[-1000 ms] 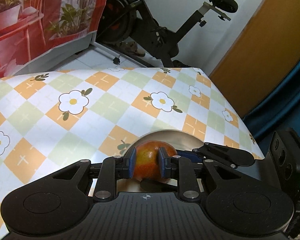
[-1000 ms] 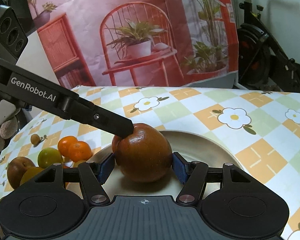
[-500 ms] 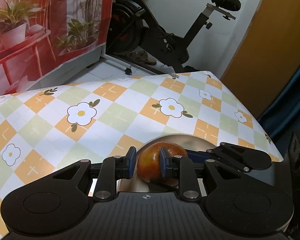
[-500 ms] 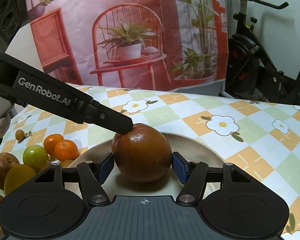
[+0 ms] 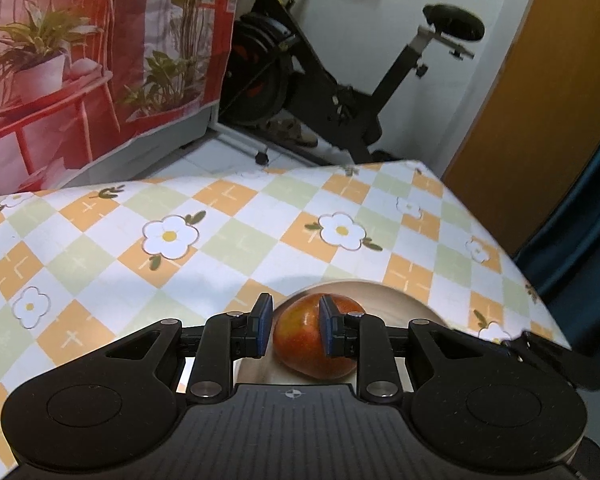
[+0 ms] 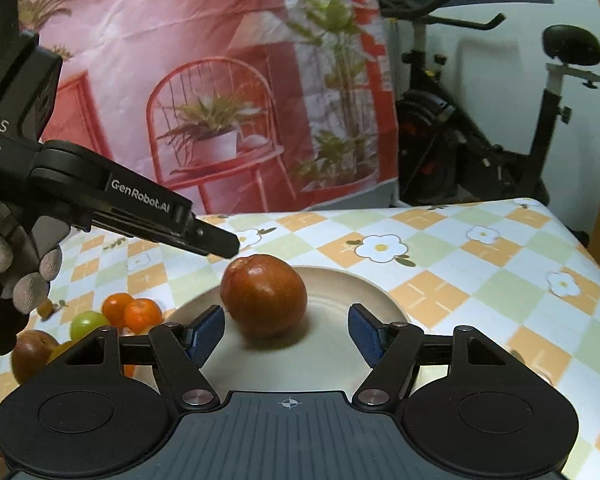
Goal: Organize fruits
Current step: 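Open the left tool to release the red apple onto the plate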
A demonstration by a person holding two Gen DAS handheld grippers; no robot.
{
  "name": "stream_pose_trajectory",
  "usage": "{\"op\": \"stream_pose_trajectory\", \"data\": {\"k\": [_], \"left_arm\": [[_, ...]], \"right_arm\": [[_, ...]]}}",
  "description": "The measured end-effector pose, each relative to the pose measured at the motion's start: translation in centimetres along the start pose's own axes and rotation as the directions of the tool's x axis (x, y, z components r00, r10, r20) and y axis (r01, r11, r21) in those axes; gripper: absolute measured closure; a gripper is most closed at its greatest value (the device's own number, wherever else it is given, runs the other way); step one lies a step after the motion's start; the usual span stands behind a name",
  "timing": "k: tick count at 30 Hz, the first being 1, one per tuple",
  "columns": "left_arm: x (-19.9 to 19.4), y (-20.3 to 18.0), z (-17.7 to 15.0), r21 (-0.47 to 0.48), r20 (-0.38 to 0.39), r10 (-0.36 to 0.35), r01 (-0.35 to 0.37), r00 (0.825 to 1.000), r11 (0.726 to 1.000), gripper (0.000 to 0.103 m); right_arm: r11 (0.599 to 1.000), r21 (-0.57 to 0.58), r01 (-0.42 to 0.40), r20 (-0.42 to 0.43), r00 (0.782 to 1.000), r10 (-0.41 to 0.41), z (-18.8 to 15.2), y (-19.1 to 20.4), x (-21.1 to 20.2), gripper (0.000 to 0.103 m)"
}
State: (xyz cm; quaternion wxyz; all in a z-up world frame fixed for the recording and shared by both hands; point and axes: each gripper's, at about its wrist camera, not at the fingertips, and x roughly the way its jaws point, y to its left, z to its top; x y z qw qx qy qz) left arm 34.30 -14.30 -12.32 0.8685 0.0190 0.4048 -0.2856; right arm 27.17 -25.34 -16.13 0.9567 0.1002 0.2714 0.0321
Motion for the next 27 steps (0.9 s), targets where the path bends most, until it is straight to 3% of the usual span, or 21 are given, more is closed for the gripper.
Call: {"op": "stream_pose_trajectory", "data": {"k": [10, 16, 27], "left_arm": [[-7.1, 3.0, -2.0, -0.054, 0.064, 0.075, -0.071, 0.995, 0.996, 0.076], [-11.5, 5.4, -4.2, -0.098, 0.085, 0.138, -0.130, 0.987, 0.987, 0.076], [-15.0, 7.5, -8.5, -0.176, 0.087, 0.161, -0.144, 0.983, 0.974, 0.076]], "right_arm": [[1.000, -0.004, 0.010, 0.027, 1.000, -0.010, 0.0, 3.6, -2.9, 0.033], [0.999, -0.036, -0.017, -0.010, 1.000, 0.017, -0.7, 6.2, -3.2, 0.033], [0.985, -0.151, -0.085, -0.073, 0.995, 0.075, -2.7, 11.0, -3.7, 0.034]]}}
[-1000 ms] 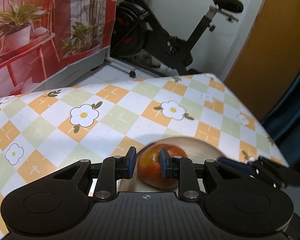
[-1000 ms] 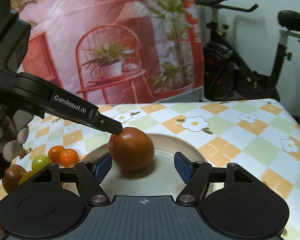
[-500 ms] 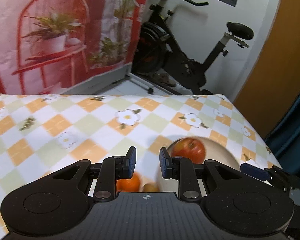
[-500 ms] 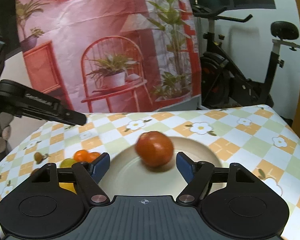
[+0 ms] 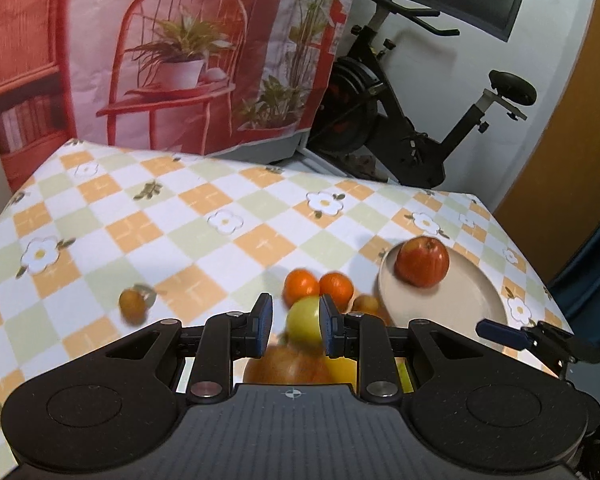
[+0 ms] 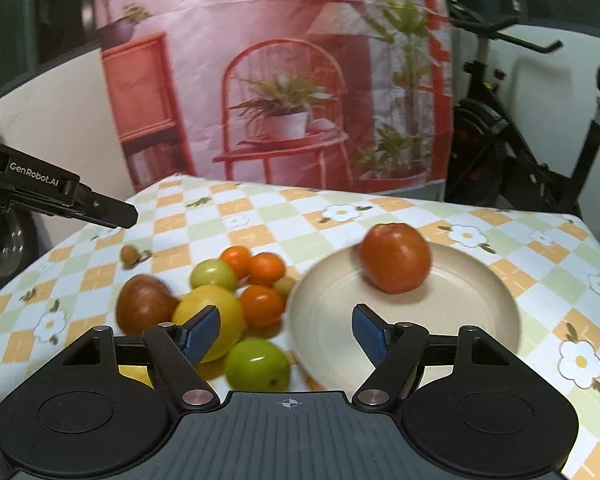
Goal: Organize fruits
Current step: 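Open the left tool to release the red apple onto the plate, then move the left tool to the tangerine while the right tool approaches the green apple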
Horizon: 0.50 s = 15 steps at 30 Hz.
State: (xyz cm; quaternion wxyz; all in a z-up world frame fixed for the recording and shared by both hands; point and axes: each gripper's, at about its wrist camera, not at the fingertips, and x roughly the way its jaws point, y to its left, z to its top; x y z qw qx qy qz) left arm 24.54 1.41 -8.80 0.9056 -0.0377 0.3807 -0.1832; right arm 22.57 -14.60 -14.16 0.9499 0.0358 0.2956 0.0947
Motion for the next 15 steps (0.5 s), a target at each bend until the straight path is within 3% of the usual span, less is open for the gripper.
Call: {"op": "stream_pose_trajectory", "data": {"k": [10, 15], "left_arm": [[-0.4, 1.5, -2.2, -0.034, -0.025, 0.014, -0.014, 1.000, 0.999, 0.076], [-0.5, 1.8, -2.5, -0.049, -0.019, 0.014, -0.015, 1.000, 0.999, 0.076]], "right_arm": [[0.999, -0.042, 0.000, -0.049, 0.999, -0.002, -0.8, 1.8, 0.3, 0.034], [0.999, -0.038, -0.008, -0.066, 0.998, 0.006, -1.0, 1.6, 0.6, 0.040]]}}
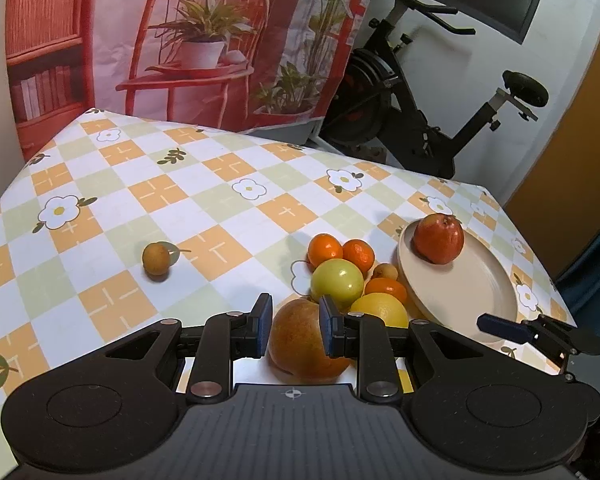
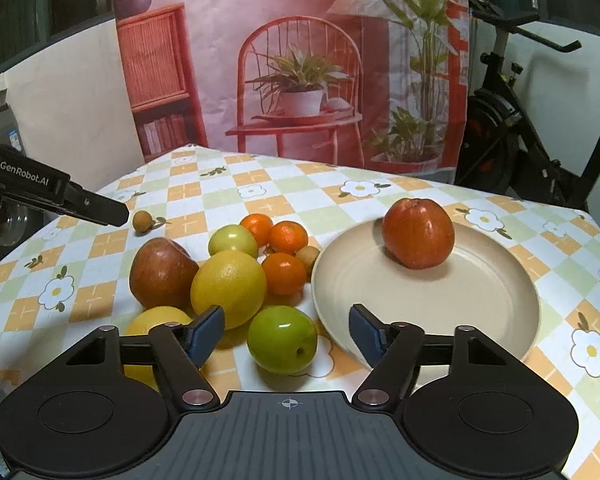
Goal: Organize fruits
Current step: 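Move the left tool to the tangerine while the right tool approaches the green apple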
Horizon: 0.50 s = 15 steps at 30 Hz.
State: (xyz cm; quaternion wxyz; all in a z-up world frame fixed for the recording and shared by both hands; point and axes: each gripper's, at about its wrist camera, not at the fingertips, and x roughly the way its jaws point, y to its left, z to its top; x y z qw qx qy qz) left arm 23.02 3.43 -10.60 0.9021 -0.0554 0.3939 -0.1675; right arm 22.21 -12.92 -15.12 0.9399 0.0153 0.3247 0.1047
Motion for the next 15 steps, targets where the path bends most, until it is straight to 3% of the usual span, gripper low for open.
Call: {"op": "stream_pose_trajectory", "data": {"k": [4, 9, 15], "left_arm": [[0.0, 0.1, -0.2, -0.002, 0.001, 0.002, -0.002, 1.000, 1.000, 0.076], [0.0, 0.3, -0.3, -0.013, 0.001, 0.011, -0.011, 1.000, 1.000, 0.076], [-0.2, 0.3, -0.3, -0.017, 0.003, 0.018, -0.018, 1.000, 1.000, 0.076]], "right_arm": [[1.000, -0.004, -0.015, -0.005, 1.000, 0.015, -0.2, -0.1, 0.1, 0.044], [0.999, -0.024, -0.048, -0.010, 0.999, 0.048, 0.2, -0.2, 0.6, 0.059], [0.997, -0.048, -0.059, -0.008, 0.998, 0.059, 0.6, 0.2, 1.2, 0.061]]}}
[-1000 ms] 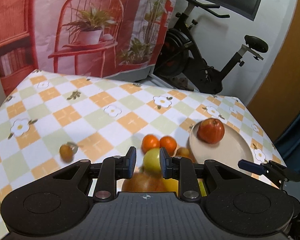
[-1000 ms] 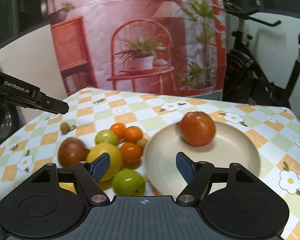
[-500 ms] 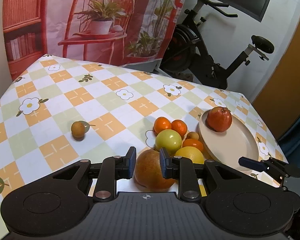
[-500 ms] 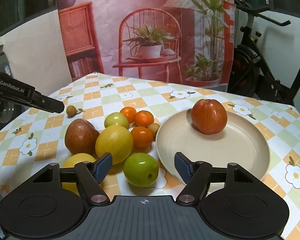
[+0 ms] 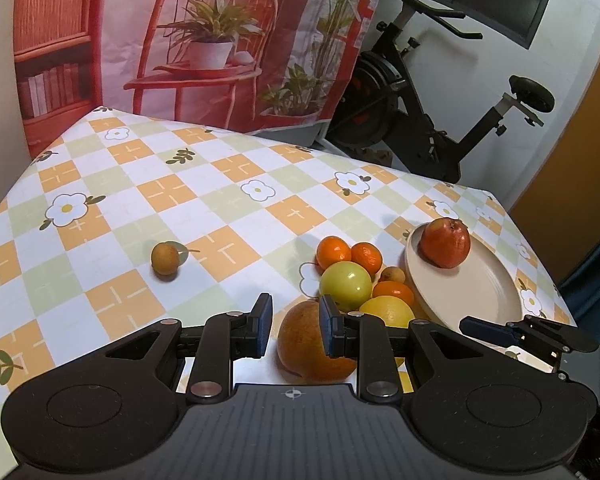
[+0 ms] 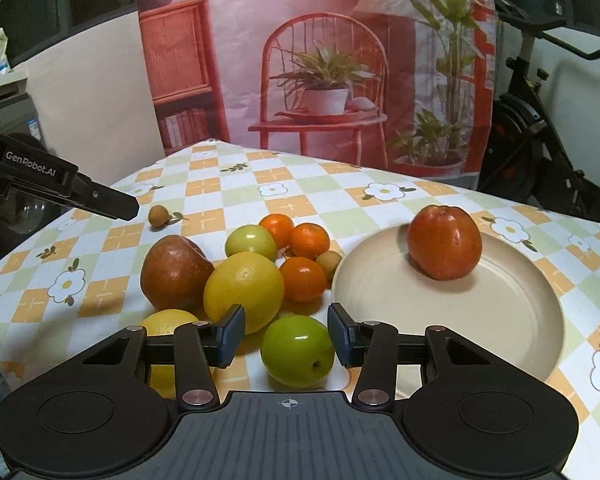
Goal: Organize fruits
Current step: 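Move the left tool to the tangerine while the right tool approaches the green apple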
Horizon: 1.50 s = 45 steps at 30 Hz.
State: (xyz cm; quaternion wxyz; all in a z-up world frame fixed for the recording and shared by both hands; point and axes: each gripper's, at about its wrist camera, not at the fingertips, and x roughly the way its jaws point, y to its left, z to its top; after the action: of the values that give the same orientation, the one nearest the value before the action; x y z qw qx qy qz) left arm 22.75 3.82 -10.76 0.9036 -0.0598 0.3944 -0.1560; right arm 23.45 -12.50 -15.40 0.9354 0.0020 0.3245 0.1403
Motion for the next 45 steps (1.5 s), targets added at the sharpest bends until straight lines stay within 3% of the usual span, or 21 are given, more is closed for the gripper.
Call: {"op": "stream_pose_trajectory", "data": {"k": [23, 35, 45], "left_arm": [[0.0, -0.3, -0.5, -0.002, -0.010, -0.003, 0.003, 1.000, 1.000, 0.076], [-0.7, -0.2, -1.4, -0.003, -0.016, -0.030, 0.030, 0.999, 1.000, 0.076], [-0.9, -0.3, -3.6, 0.010, -0.086, -0.098, 0.099, 0.991, 0.995, 0.076]], "right_arm": [[0.999, -0.037, 0.000, -0.005, 1.000, 0.000, -0.1, 0.0, 0.9, 0.068], [1.000, -0.017, 0.020, -0.017, 1.000, -0.020, -2.1, -0.5, -1.8, 0.068], [0.999, 0.021, 0.037, -0.016, 0.999, -0.037, -2.6, -1.2, -1.8, 0.067]]}}
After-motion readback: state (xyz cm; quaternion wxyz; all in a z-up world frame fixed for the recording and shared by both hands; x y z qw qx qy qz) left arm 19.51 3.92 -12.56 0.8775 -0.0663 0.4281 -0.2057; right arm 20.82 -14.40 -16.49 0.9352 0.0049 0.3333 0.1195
